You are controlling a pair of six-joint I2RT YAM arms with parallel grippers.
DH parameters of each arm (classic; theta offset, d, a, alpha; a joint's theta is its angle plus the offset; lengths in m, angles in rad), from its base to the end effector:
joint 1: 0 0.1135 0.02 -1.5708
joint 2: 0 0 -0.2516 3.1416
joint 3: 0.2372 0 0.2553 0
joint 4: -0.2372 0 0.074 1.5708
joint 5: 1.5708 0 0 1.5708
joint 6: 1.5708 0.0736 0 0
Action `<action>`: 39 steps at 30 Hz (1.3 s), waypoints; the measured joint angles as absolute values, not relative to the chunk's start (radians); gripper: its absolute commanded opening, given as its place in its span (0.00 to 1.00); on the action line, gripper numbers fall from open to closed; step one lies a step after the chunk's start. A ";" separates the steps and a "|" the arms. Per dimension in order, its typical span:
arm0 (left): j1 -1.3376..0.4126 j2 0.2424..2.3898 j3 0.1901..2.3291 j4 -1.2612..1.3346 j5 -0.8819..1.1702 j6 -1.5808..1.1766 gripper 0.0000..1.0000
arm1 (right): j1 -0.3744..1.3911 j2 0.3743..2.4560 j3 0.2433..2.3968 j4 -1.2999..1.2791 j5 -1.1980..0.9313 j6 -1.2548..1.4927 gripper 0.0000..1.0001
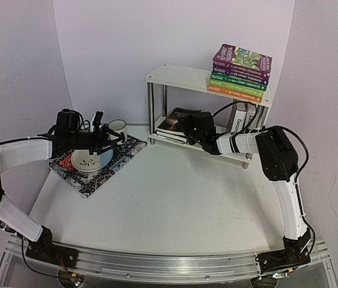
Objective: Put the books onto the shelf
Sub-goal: Place the book on the book pile on the shelf.
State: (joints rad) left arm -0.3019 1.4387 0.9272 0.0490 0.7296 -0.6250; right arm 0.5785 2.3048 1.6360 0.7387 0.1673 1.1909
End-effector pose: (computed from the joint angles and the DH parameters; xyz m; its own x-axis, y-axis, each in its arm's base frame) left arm 0.3176 -0.1503 0.2363 -0.8084 -0.2051 -0.5517 0.3924 0.5110 -0.7648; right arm 0.4811 0.2996 0.2038 -0.3498 0.8652 -0.3591 -0.2027 0.3044 0.9307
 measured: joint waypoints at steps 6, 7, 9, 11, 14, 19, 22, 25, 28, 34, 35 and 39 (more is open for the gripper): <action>-0.302 1.439 0.927 0.049 0.730 -0.625 0.60 | 0.579 2.282 1.663 0.626 0.194 1.177 0.82; -0.302 1.439 0.927 0.049 0.730 -0.625 0.60 | 0.579 2.280 1.667 0.610 0.198 1.175 0.83; -0.302 1.439 0.927 0.049 0.729 -0.625 0.61 | 0.579 2.272 1.669 0.585 0.205 1.174 0.84; -0.302 1.439 0.927 0.049 0.729 -0.625 0.60 | 0.579 2.265 1.669 0.562 0.212 1.173 0.84; -0.302 1.439 0.927 0.049 0.728 -0.625 0.61 | 0.579 2.261 1.669 0.523 0.218 1.169 0.87; -0.302 1.439 0.927 0.049 0.711 -0.624 0.61 | 0.591 2.259 1.668 0.473 0.226 1.144 0.90; -0.302 1.437 0.927 0.042 0.697 -0.620 0.62 | 0.608 2.245 1.655 0.463 0.232 1.128 0.90; -0.302 1.432 0.927 0.040 0.682 -0.611 0.62 | 0.636 2.211 1.625 0.458 0.237 1.118 0.91; -0.302 1.426 0.927 0.033 0.672 -0.601 0.62 | 0.666 2.161 1.574 0.460 0.247 1.114 0.91; -0.302 1.421 0.927 0.021 0.654 -0.597 0.63 | 0.722 2.050 1.429 0.504 0.255 1.115 0.92; -0.302 1.418 0.927 0.018 0.651 -0.596 0.64 | 0.729 2.037 1.409 0.509 0.255 1.114 0.94; -0.302 1.396 0.927 -0.001 0.638 -0.583 0.67 | 0.760 1.978 1.325 0.524 0.251 1.097 0.98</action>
